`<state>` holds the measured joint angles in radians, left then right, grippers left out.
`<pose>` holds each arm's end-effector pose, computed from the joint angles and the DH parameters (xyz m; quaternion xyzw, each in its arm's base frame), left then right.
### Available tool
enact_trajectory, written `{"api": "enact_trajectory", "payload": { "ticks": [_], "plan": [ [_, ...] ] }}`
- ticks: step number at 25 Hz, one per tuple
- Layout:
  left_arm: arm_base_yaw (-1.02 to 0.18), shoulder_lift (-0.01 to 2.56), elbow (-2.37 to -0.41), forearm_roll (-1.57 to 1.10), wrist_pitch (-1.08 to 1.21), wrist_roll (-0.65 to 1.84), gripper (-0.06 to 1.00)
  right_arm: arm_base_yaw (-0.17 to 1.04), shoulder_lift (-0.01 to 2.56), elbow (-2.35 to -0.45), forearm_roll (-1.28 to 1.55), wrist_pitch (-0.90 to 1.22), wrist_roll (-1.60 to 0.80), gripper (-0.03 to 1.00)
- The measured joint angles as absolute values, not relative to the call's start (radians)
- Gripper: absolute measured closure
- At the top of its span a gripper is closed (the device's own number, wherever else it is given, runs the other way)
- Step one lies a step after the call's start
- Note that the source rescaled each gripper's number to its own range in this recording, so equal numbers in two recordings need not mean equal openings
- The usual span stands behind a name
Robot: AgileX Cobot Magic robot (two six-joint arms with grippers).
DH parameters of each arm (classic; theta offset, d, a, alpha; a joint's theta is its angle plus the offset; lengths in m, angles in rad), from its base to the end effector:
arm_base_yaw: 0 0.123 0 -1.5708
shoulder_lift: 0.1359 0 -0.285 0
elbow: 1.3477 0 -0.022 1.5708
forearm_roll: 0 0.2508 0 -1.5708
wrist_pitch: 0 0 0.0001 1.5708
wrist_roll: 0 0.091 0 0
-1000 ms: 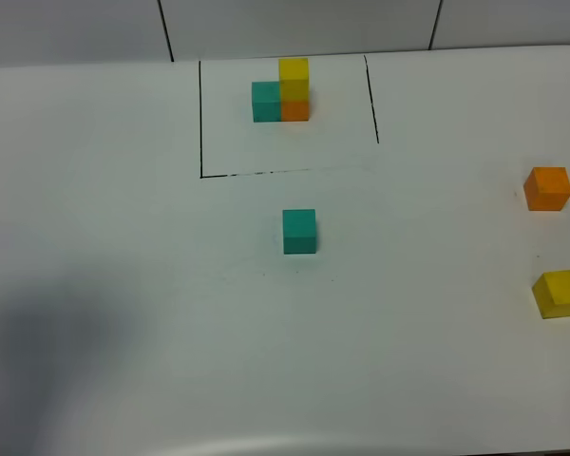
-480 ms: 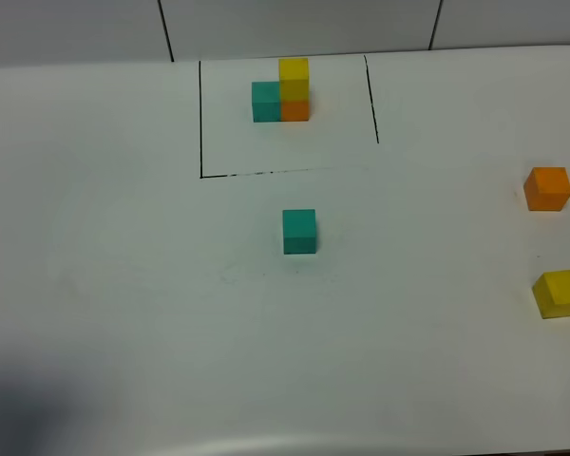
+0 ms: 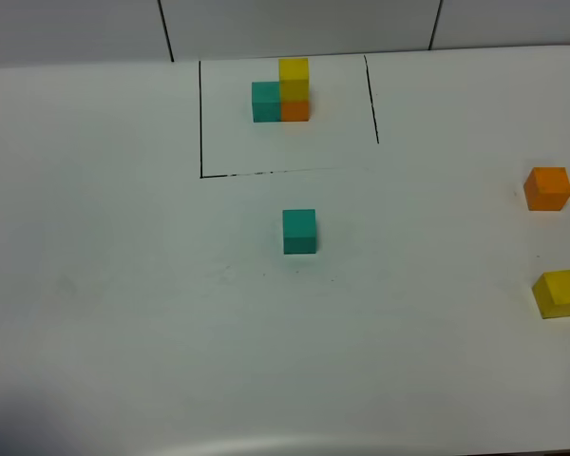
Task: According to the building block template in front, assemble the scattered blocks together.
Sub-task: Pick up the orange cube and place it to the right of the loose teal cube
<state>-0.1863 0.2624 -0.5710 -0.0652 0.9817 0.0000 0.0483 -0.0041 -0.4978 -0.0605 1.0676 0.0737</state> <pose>0.0344 -0.0115 0.3003 0.0788 0.8772 -0.0763 0.4675 -0.0053 -0.0051 0.2762 0.0121 0.8541 0.0015 0.5200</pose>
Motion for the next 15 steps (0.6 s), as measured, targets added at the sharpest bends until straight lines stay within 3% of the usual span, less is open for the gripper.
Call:
{"api": "enact_trajectory", "payload": {
  "ticks": [15],
  "plan": [
    [-0.186,0.048,-0.508,-0.073,1.069,0.0,0.18,0.048,-0.004,-0.498,-0.061,1.068,0.074,0.24]
  ]
}}
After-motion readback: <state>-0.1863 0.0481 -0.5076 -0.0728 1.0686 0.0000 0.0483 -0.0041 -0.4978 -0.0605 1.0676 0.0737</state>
